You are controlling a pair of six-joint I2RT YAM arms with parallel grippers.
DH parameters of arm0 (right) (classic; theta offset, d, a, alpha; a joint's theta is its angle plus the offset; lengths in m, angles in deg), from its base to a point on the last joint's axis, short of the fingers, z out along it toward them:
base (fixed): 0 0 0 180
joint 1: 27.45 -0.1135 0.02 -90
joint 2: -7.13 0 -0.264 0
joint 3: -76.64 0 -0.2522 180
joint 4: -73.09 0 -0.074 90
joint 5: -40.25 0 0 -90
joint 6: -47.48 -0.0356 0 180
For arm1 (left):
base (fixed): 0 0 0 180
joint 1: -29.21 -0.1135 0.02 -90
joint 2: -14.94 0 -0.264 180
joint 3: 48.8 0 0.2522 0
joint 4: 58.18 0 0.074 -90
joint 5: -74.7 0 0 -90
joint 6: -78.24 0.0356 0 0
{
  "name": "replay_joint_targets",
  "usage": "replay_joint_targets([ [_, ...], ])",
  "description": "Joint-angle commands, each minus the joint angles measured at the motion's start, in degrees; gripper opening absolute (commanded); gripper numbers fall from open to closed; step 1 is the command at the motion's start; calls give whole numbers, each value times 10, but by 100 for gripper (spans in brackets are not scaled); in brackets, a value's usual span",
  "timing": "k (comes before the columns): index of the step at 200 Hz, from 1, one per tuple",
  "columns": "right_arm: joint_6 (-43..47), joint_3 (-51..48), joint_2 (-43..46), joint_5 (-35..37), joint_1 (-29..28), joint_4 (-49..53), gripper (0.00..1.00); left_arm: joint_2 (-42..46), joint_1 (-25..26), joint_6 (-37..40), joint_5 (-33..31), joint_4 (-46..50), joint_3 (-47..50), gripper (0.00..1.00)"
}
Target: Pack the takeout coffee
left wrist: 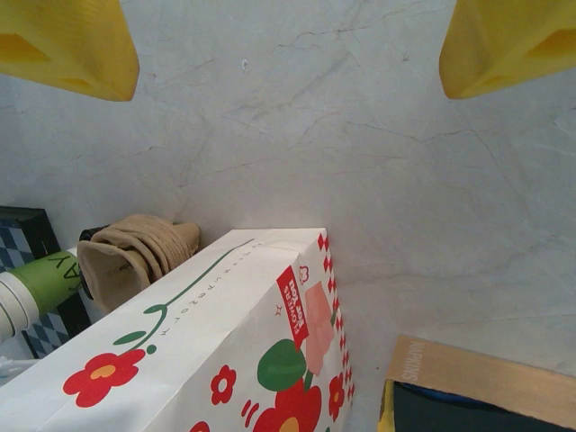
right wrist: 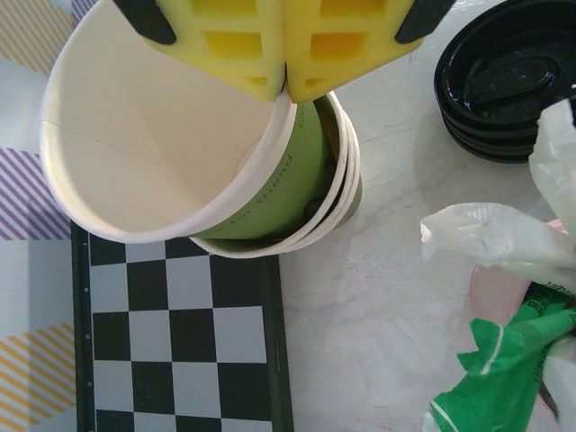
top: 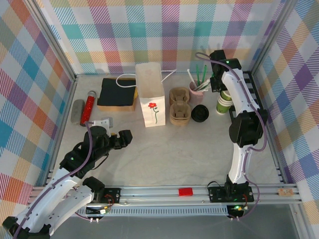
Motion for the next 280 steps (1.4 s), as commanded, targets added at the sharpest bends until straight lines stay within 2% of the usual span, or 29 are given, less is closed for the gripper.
replay_joint_targets([
  [1, 8, 30, -8, 25, -7, 34, 1, 5, 6, 6, -6, 11, -23, 86],
  [25, 13, 44, -5, 48, -11, 45, 1, 7, 6, 10, -6, 14, -30, 86],
  [177, 15, 113, 89, 59, -42, 79, 1, 13, 6, 24, 1, 34, -81, 87],
  [238, 17, 122, 147, 86, -103, 104, 0, 12, 6, 28, 3, 38, -100, 87],
  [280, 13, 121, 176, 91, -168, 136, 0, 9, 6, 26, 9, 38, -107, 87],
])
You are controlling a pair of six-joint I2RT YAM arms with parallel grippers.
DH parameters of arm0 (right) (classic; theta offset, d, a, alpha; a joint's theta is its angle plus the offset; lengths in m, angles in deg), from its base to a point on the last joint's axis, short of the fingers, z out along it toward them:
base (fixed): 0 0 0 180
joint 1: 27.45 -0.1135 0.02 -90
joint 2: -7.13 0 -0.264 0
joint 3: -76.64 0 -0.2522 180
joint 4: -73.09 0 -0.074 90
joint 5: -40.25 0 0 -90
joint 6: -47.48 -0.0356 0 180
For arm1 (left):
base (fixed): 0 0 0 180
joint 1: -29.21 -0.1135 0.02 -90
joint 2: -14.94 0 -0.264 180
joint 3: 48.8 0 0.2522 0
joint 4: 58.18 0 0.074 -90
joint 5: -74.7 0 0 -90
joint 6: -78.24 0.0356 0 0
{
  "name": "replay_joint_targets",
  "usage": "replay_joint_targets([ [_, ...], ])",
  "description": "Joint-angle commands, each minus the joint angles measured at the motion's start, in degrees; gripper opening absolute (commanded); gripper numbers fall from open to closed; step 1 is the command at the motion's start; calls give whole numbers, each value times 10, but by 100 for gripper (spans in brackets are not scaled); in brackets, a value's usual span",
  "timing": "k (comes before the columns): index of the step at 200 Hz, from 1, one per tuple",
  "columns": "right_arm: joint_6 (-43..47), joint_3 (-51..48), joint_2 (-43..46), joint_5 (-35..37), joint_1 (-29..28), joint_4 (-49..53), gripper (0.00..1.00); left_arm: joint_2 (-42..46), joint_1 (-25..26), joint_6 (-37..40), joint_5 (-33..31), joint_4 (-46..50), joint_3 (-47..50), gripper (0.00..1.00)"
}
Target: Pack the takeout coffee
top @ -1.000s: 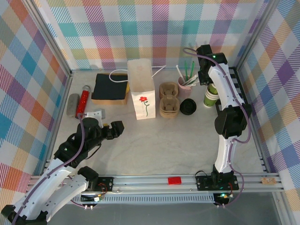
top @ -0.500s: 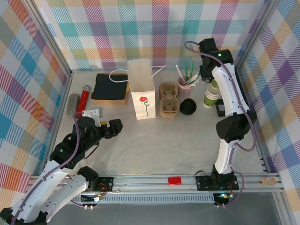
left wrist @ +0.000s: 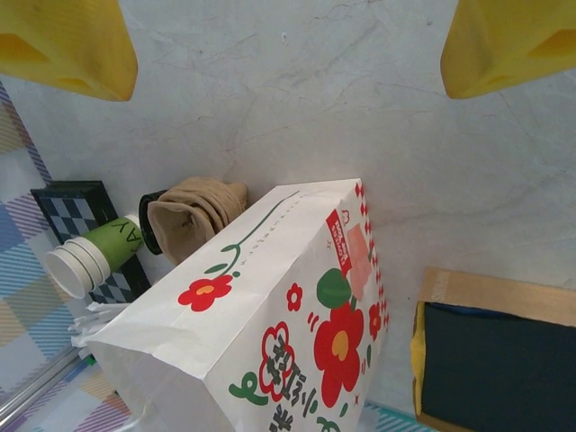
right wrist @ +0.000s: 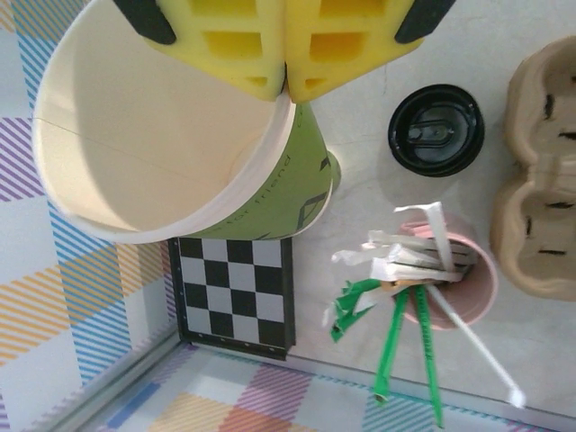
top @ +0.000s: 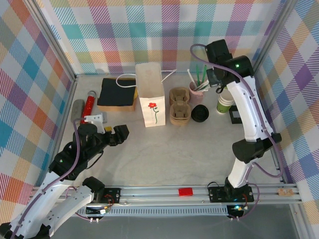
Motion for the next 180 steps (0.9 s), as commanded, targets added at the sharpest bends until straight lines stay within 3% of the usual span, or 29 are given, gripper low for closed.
replay_joint_targets([
  [1, 5, 12, 27, 14, -34, 36, 0, 3, 6, 6, 6, 7, -20, 87],
  [57, -29, -23, 55, -31, -113, 89, 0, 0, 6, -3, 12, 8, -21, 87],
  [90, -55, -112, 87, -90, -157, 74, 0, -2, 6, -10, 13, 9, -13, 87],
  [180, -145, -353, 123, -135, -262, -17, 0, -30, 6, -56, 4, -36, 50, 87],
])
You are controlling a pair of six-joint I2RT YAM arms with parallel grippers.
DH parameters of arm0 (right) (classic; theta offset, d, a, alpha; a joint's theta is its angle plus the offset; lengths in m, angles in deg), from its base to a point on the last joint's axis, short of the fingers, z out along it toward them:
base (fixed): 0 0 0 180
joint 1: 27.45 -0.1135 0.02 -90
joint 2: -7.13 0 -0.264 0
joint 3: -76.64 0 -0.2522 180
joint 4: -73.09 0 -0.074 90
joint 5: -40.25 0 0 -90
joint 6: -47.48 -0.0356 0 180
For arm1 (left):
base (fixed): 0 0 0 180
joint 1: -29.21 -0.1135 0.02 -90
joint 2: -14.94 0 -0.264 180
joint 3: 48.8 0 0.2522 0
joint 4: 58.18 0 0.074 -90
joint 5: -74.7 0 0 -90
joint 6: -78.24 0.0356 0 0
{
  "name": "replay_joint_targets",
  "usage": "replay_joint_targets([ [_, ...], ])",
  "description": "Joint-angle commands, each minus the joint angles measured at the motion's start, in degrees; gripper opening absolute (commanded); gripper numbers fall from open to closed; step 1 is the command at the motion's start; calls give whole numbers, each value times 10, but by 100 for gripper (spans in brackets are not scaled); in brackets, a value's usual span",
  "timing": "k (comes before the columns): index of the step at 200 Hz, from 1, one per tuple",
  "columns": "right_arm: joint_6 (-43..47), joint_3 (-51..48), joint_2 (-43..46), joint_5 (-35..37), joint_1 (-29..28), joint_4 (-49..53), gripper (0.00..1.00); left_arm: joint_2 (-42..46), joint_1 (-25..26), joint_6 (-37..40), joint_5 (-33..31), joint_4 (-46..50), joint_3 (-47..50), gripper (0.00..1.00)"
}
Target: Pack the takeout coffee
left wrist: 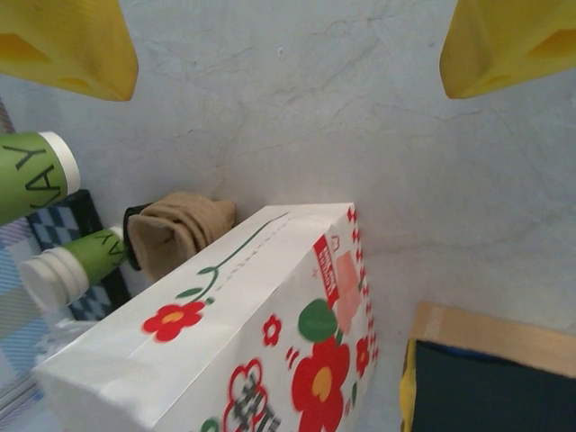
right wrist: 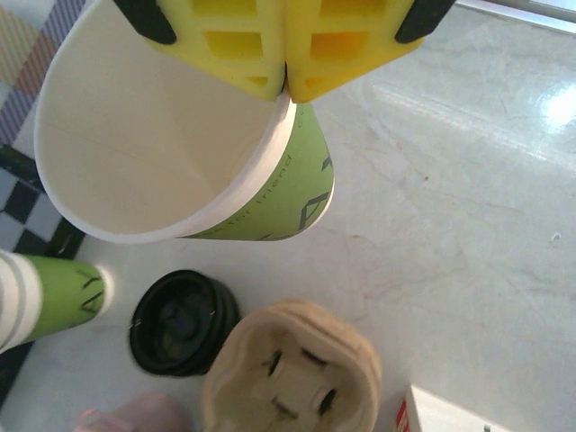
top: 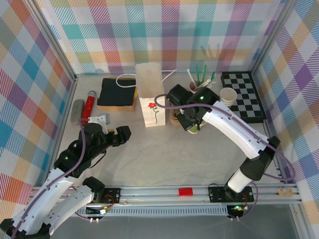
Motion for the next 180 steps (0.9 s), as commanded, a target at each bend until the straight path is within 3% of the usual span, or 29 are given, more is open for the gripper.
replay_joint_targets([
  [1, -41, -47, 21, -29, -17, -42, 0, -8, 6, -25, 0, -32, 21, 87],
  [97, -130, -165, 0, -24, -85, -132, 0, -10, 6, -51, -33, -47, 50, 87],
  [180, -159, -175, -60, -10, -118, -153, 0, 6, 6, -57, -49, -35, 58, 87],
])
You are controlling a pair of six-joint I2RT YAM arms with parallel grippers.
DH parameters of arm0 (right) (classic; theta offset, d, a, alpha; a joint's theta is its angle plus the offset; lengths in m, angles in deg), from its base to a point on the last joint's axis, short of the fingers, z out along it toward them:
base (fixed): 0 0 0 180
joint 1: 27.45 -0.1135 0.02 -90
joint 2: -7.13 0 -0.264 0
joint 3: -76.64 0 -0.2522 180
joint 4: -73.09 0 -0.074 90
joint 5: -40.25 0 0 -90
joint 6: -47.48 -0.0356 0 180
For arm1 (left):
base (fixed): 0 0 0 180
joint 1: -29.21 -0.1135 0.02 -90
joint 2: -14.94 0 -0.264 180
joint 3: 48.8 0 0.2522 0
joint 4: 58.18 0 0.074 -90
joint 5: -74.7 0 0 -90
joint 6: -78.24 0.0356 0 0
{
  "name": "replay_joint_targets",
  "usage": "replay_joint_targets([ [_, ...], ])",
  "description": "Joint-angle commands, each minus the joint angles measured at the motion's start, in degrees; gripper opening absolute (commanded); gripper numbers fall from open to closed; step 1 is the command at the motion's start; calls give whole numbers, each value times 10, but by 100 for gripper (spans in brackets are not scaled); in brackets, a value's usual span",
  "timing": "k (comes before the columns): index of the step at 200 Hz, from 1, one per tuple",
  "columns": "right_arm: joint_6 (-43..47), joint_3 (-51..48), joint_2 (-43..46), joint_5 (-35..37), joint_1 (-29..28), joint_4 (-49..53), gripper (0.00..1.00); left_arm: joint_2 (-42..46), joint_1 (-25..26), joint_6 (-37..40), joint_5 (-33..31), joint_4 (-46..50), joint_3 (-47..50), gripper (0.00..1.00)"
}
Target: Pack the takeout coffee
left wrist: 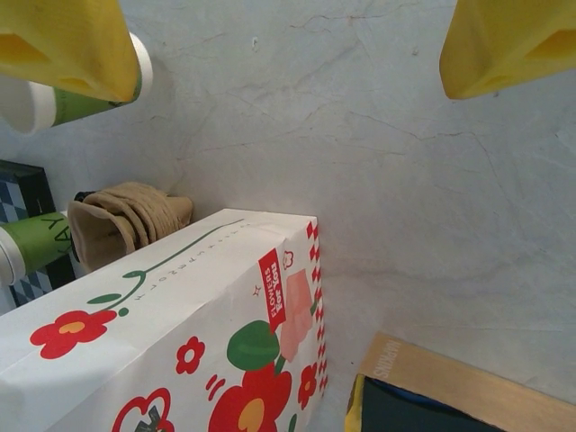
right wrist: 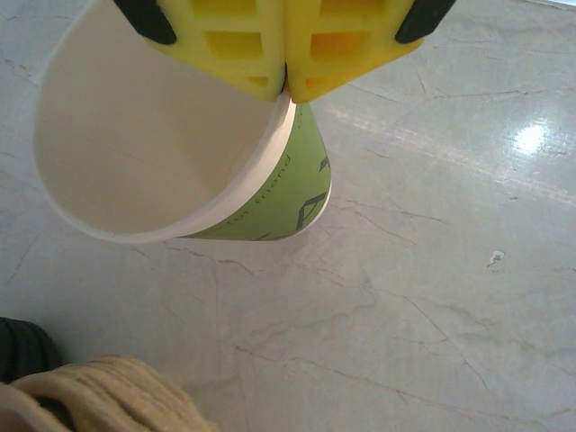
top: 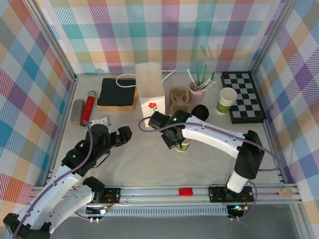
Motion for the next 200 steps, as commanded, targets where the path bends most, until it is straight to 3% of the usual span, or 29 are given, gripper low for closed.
replay_joint_targets([
  [1, -23, -7, -10, 10, -10, -7, 0, 10, 6, -5, -13, 4, 5, 87],
  [200, -40, -11, -38, 16, -25, -7, 6, 20, 6, -5, -19, 12, 8, 87],
])
